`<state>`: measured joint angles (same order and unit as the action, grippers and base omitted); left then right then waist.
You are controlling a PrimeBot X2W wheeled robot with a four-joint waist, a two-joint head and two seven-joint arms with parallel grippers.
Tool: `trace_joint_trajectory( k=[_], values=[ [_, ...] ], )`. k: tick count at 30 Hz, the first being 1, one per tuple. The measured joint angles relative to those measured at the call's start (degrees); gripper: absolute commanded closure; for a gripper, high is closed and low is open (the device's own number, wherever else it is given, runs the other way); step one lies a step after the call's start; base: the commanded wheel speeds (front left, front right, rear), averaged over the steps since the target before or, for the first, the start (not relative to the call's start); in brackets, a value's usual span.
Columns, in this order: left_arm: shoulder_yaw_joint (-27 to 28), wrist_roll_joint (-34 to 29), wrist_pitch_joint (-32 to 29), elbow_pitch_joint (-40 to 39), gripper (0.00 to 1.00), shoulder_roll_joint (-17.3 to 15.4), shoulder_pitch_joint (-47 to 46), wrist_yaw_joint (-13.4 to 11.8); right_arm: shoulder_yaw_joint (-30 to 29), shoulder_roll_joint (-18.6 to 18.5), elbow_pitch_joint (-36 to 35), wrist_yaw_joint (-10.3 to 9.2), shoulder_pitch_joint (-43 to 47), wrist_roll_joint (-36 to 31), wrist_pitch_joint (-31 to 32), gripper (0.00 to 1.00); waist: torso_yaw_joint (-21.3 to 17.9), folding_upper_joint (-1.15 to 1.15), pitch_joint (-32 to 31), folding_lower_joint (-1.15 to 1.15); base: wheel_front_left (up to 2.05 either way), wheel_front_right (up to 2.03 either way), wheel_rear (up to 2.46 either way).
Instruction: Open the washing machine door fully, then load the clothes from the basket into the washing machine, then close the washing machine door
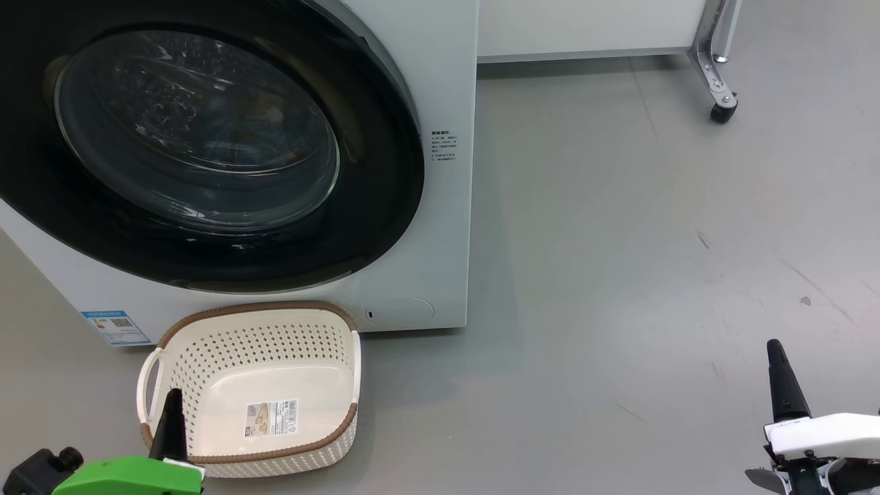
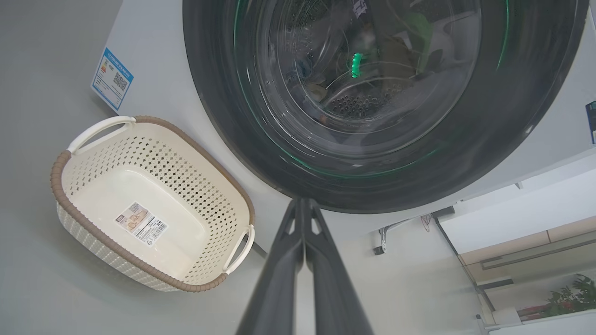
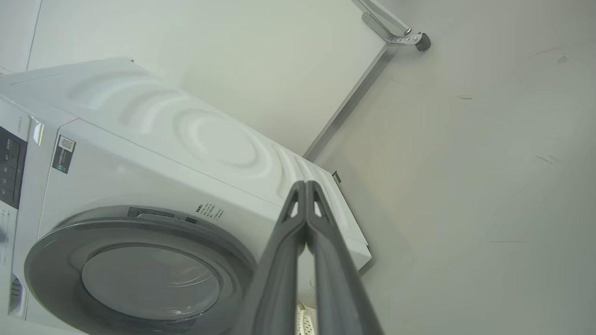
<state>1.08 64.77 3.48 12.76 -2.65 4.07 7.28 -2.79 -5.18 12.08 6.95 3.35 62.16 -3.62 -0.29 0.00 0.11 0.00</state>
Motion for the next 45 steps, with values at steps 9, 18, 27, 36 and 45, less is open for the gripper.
trace_joint_trajectory(
  k=[9,18,27,36,45],
  values=[
    [0.09,6.64,-1.49,0.74,1.00,-0.15,-1.52,0.00,-0.41,0.21,0.88,0.00,-1.58,7.15,1.58,1.00,0.07,0.00,0.01,0.00,0.00,0.00,0.00],
    [0.20,13.33,-3.41,1.36,1.00,-0.32,-3.11,0.00,-0.76,0.48,1.59,0.01,-2.94,14.29,3.32,1.00,0.13,0.00,0.02,0.00,0.00,0.00,0.00],
    [0.31,19.87,-4.90,1.74,1.00,-0.52,-4.57,0.00,-1.10,0.67,2.30,0.01,-4.32,21.39,4.98,1.00,0.20,0.00,0.04,0.00,0.00,0.00,0.00],
    [0.36,25.99,-6.46,2.34,1.00,-0.71,-5.97,0.00,-1.58,0.79,3.13,0.01,-5.66,28.47,6.43,1.00,0.27,0.00,0.05,0.00,0.00,0.00,0.00],
    [0.42,30.04,-7.04,2.93,1.00,-0.82,-6.85,0.00,-1.85,0.94,3.54,0.01,-6.48,32.14,7.37,1.00,0.29,0.00,0.05,0.00,0.00,0.00,0.00]
  ],
)
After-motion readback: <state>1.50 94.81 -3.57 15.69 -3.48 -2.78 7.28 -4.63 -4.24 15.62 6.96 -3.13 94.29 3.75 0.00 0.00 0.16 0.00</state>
